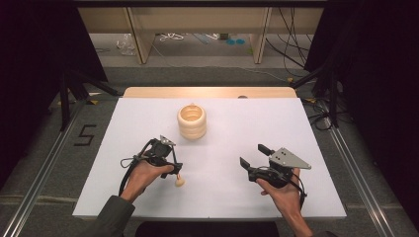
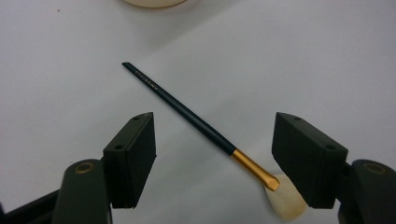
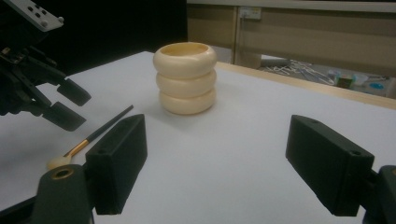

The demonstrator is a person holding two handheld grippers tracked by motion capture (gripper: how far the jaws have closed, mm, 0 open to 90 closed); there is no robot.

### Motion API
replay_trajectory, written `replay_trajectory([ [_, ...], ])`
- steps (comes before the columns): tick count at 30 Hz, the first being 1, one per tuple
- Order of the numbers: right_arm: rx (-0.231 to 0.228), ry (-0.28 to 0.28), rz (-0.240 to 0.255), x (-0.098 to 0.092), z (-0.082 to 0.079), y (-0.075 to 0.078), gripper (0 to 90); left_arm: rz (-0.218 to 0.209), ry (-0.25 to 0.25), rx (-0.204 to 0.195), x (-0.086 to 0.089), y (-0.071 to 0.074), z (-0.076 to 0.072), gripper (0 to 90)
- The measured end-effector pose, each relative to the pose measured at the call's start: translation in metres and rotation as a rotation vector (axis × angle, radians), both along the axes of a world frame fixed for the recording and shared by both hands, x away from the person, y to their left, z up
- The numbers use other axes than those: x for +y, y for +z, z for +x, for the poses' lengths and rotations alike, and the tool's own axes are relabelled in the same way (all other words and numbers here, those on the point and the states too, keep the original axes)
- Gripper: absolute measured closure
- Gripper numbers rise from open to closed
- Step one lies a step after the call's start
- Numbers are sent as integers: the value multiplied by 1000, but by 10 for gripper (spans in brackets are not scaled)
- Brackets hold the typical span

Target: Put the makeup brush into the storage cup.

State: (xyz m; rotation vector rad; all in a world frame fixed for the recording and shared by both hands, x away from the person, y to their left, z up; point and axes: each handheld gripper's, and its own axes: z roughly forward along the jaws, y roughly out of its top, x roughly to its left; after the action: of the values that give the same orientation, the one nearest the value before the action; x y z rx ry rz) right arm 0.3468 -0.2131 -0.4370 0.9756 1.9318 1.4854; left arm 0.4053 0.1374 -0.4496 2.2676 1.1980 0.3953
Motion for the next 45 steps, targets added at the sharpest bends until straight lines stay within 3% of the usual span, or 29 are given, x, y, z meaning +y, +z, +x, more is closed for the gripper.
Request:
replay_trajectory([
  [1,0,11,16,1,0,0,216,17,-16,7,0,0,1,307],
  [3,6,7,5,1,0,0,217,4,-16,18,-3,-2,1,313],
  [5,12,12,0,1,0,-1,217,22,-35,23,-3,-2,1,322],
  [8,14,16,-5,1,0,-1,218,26,-26,29,-3,-2,3,338],
  [10,12,22,-4,2,0,-1,217,60,-43,69,-2,-1,6,350],
  [13,16,20,-9,2,0,0,217,64,-43,99,-5,-1,7,355],
  [16,11,30,16,3,0,-2,217,74,-46,110,-6,-1,9,374],
  [17,18,25,-7,2,0,-1,217,82,-48,115,-6,0,10,380],
  [28,15,34,2,3,0,-1,216,80,-27,159,-2,-6,21,444],
  [37,13,35,0,4,1,-2,216,59,-21,175,-4,-8,24,476],
  [45,17,31,-10,4,0,-2,216,65,-28,188,-6,-6,26,519],
])
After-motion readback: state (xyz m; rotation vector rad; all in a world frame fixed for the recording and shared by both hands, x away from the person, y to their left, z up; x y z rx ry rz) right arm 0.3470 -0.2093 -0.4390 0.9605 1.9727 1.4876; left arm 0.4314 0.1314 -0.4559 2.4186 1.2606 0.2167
